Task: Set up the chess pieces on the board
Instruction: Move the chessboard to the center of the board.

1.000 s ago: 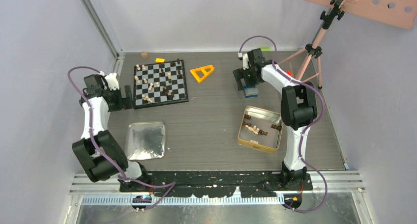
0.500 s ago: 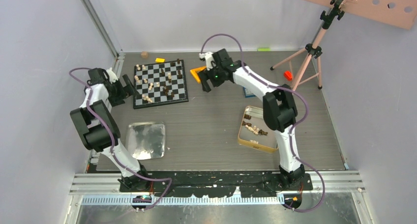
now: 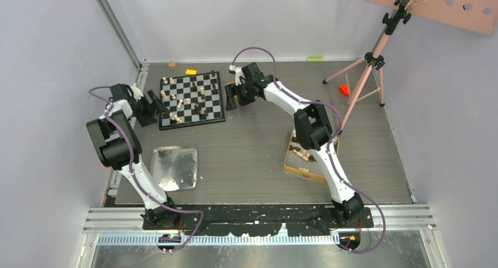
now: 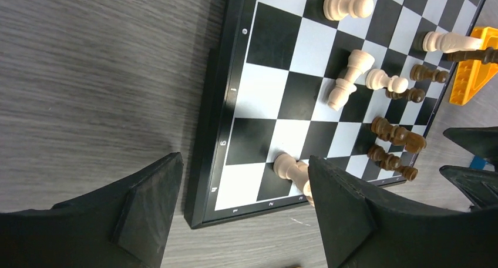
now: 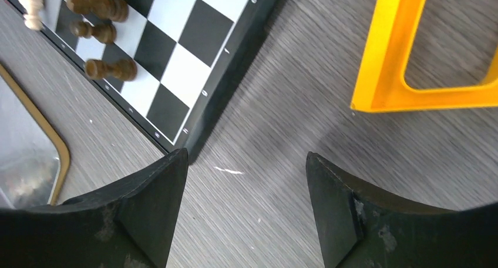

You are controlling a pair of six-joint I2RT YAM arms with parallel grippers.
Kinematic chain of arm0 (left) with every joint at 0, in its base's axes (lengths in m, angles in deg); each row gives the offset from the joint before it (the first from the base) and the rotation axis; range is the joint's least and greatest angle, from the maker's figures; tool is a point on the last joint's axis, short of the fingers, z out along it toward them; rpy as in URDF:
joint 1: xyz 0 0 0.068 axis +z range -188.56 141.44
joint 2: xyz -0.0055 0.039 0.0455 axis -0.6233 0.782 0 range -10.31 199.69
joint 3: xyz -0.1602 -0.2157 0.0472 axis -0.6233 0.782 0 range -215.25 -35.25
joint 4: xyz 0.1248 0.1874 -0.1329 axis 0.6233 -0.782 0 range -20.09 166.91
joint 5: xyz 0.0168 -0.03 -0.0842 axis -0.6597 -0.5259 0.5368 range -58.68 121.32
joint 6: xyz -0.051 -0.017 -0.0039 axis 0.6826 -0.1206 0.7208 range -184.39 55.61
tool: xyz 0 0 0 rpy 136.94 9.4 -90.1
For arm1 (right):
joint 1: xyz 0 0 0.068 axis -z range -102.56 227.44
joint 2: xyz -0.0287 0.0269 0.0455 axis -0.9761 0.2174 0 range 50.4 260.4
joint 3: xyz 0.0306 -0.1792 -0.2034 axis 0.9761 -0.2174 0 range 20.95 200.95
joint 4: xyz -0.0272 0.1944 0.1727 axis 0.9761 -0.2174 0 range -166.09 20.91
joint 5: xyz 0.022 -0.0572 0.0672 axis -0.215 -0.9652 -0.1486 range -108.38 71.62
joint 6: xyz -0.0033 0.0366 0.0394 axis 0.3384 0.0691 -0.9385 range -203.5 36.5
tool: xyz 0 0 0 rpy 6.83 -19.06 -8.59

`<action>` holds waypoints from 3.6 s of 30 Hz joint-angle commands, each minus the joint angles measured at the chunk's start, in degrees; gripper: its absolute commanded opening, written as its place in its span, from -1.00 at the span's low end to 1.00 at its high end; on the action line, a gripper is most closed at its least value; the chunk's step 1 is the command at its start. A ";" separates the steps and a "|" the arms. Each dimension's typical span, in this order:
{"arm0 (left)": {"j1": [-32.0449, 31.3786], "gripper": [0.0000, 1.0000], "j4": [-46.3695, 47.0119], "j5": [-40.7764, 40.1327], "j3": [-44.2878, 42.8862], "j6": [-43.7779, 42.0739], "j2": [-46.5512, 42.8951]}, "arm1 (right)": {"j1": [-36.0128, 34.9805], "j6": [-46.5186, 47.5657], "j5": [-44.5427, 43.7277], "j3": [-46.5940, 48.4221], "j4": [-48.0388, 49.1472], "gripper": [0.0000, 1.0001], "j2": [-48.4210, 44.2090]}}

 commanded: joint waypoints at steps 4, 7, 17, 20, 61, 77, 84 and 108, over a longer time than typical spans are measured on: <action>0.28 0.51 4.69 5.31 -2.10 4.13 3.17 | -1.60 -6.11 3.62 7.42 1.25 0.50 4.45; 0.26 0.40 5.58 5.89 -2.20 5.75 4.22 | -2.05 -7.37 3.64 8.51 1.63 0.43 5.62; 0.10 0.19 7.36 7.99 0.48 6.95 4.26 | -4.06 -9.74 3.05 8.20 2.44 0.05 7.14; -0.22 0.16 6.79 8.16 1.97 5.23 3.64 | -4.19 -11.11 3.02 6.84 2.73 -0.12 7.09; -29.83 0.08 -9.30 15.87 18.19 -12.09 -10.30 | -1.93 0.28 4.30 -53.07 7.98 -0.42 -36.52; -31.74 0.15 -17.54 18.04 18.37 -19.78 -15.44 | 5.19 6.26 5.56 -57.44 2.02 0.11 -45.03; -31.34 0.35 -16.44 14.44 18.14 -21.80 -21.67 | 9.33 5.01 5.79 -54.69 2.76 0.32 -46.07; -21.19 0.82 17.42 10.61 4.79 9.44 -5.26 | 12.66 0.52 2.88 -51.48 11.94 0.59 -35.48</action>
